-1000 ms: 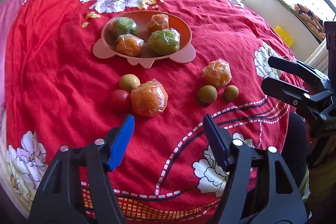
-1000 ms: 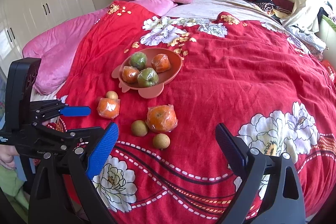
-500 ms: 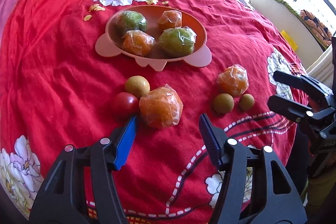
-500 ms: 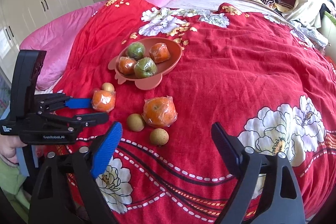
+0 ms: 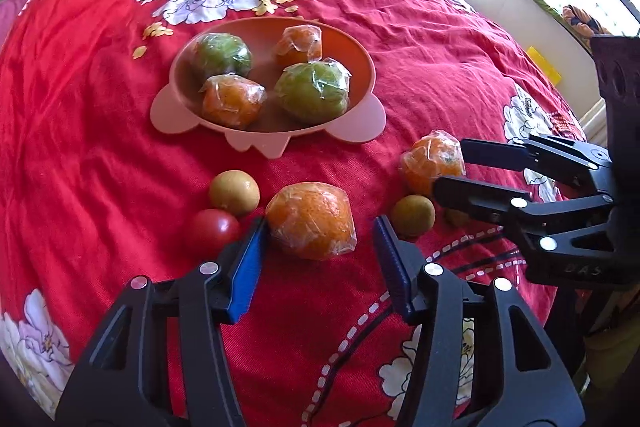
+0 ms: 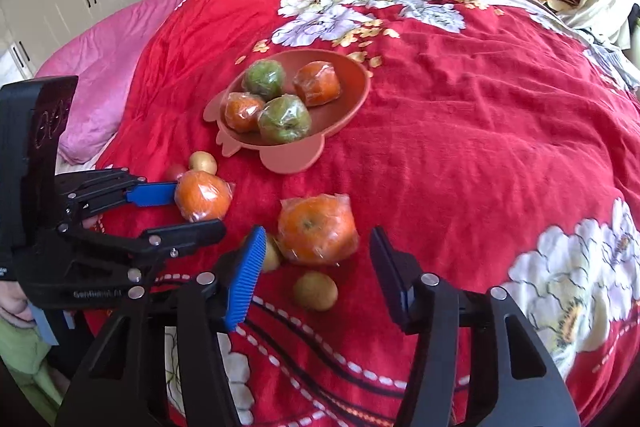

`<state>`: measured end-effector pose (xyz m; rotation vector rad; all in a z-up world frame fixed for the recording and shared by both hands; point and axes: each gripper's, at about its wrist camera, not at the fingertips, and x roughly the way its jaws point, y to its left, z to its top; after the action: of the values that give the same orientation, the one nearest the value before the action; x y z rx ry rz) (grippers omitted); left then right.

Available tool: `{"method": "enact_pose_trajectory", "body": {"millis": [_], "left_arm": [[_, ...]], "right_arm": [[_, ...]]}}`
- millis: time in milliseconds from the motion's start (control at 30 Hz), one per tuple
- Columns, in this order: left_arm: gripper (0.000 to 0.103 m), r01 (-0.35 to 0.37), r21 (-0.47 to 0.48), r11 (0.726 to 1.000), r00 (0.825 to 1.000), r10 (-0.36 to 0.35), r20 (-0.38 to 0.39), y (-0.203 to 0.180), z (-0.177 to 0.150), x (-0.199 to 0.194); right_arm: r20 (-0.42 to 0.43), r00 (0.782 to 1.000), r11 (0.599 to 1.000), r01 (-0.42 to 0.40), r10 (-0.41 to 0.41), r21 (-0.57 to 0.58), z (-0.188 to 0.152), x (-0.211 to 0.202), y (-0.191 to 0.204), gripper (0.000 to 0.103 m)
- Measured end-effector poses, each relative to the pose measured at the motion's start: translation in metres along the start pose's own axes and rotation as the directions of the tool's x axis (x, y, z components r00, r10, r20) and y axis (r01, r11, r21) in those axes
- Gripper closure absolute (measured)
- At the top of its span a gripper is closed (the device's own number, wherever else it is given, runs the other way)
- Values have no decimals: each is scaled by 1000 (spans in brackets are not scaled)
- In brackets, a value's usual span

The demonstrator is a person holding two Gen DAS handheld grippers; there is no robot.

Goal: Organize fruits
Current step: 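Grasp a large wrapped tangerine with the left tool while the right tool grasps another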

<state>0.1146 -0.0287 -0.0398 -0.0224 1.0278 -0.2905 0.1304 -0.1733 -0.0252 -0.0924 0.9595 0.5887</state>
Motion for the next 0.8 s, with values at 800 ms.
{"method": "enact_pose_trajectory", "body": {"millis": [800], "left_arm": [[70, -39, 40, 998, 999, 39, -8, -4, 6, 13]], "right_arm": [[9, 999, 999, -32, 31, 33, 1, 10, -4, 61]]}}
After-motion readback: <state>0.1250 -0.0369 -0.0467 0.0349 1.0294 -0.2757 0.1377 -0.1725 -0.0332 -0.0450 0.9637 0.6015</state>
